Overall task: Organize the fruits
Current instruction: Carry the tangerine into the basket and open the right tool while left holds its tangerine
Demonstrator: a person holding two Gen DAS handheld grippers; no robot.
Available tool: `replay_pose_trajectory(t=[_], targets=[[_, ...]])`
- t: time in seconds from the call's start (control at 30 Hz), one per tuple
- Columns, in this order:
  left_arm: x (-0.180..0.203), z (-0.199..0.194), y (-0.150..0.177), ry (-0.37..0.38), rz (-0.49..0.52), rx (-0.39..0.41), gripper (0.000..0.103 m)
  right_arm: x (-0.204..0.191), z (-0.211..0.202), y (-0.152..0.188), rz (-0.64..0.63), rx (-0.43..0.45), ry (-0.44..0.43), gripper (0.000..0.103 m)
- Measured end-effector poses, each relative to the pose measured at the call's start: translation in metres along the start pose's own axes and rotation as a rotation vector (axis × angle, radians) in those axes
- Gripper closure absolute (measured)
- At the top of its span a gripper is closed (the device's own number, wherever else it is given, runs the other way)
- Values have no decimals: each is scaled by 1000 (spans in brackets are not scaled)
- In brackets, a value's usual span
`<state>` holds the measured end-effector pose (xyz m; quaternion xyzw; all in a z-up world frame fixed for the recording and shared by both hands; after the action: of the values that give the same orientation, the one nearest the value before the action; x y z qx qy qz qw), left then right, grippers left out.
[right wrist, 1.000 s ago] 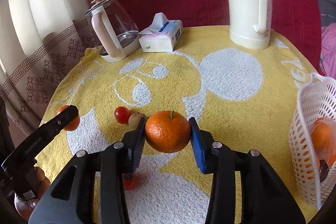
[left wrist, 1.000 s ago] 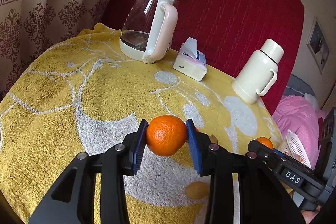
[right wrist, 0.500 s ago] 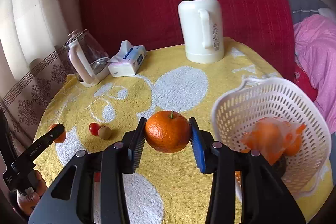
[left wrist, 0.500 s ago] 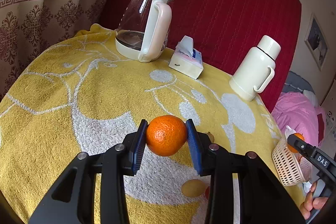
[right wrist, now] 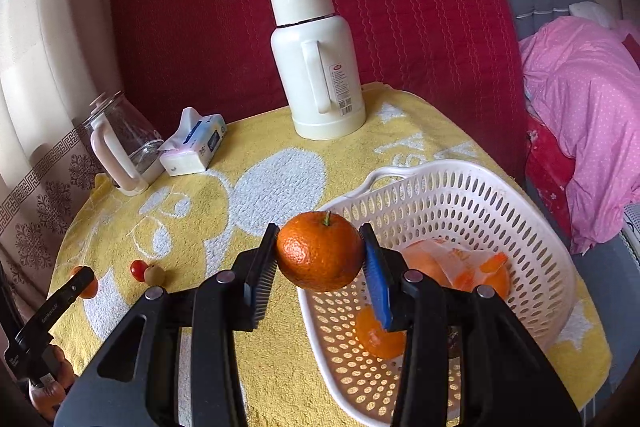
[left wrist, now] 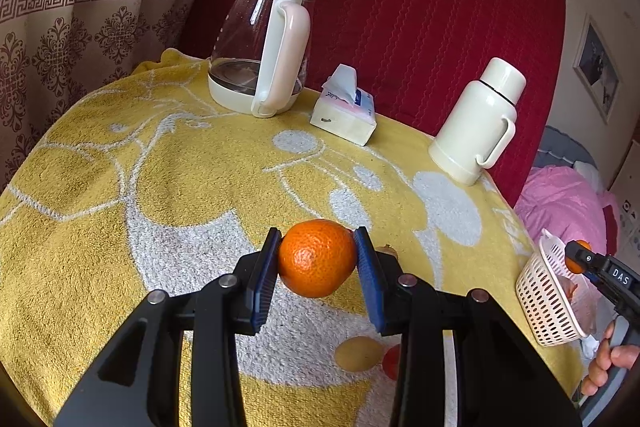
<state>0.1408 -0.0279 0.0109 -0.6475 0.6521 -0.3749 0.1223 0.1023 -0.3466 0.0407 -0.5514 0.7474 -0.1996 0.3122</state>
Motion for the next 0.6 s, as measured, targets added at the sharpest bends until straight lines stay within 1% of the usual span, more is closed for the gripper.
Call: replay_pose_trajectory(t=[0.2,0.33,0.47,0.6], targets=[[2,0,1,4,6,-1,65,18,16,-10,44,-32,15,61],[2,0,1,4,4,-3,65,27,25,-13,70,-57,11,61],[2,1,1,4,5,-3,65,29,30,-14,79,-68,16,60],[2,1,1,4,4,-4,65,32,29,-16,93,-59,15,58]])
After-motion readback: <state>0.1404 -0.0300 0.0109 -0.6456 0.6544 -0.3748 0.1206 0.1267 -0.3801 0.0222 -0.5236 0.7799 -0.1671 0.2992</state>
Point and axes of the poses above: each gripper's, at about its wrist camera, not at the fingertips, and z roughly the way its jaws point, x to its right, y to its underside, the point moved 7 cm from there along z, roughly the way its jaws point, and after that the axes turned 14 degrees about -x, right-handed, at the moved point
